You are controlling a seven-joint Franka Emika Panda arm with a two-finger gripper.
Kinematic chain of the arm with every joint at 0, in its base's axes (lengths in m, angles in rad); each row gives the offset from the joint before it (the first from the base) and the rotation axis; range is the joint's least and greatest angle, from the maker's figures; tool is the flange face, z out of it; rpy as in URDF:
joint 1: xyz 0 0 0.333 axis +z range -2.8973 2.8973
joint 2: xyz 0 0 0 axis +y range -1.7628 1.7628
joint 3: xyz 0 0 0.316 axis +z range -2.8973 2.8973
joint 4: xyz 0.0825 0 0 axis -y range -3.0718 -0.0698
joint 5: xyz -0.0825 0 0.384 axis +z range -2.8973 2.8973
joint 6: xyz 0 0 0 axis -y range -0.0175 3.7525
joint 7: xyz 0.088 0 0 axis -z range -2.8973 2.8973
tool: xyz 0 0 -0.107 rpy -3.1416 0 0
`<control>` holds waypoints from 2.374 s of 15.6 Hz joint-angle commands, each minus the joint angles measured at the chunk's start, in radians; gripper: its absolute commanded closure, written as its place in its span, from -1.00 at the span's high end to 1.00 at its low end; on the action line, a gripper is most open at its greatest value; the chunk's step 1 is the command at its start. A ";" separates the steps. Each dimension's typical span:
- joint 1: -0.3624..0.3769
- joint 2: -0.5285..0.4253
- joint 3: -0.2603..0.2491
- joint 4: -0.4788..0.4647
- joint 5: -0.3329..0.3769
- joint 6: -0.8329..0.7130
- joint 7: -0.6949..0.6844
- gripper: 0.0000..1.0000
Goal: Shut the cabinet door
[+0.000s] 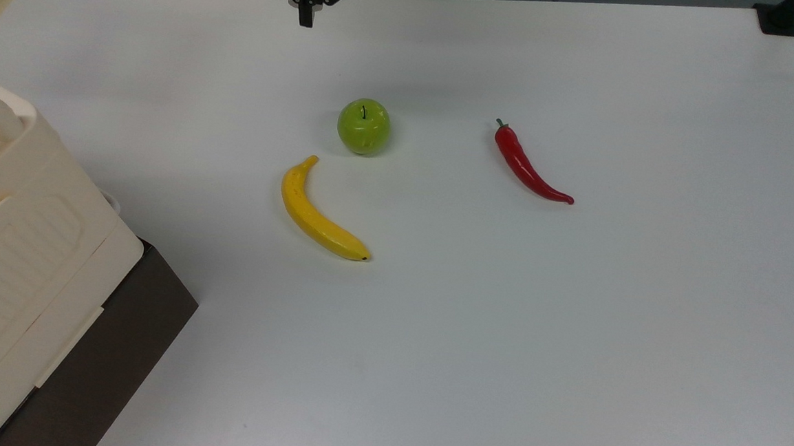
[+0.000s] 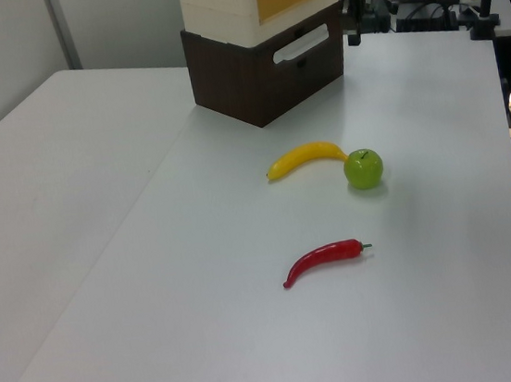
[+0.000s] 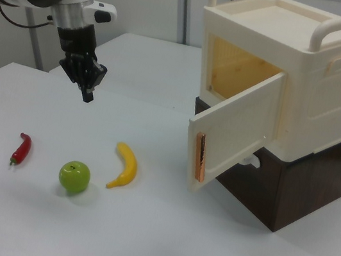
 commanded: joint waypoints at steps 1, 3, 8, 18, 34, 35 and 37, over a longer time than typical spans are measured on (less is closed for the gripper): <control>-0.012 -0.023 -0.020 0.013 -0.002 -0.008 -0.010 -1.00; -0.050 -0.032 -0.020 0.021 -0.001 -0.018 -0.009 -1.00; -0.169 -0.031 -0.027 0.129 0.010 -0.032 0.005 -1.00; -0.447 -0.025 -0.027 0.280 0.008 0.015 -0.007 -1.00; -0.601 0.017 -0.110 0.234 0.082 0.118 -0.110 -1.00; -0.599 0.029 -0.110 0.235 0.103 0.118 -0.110 -1.00; -0.589 0.037 -0.107 0.235 0.131 0.118 -0.110 -1.00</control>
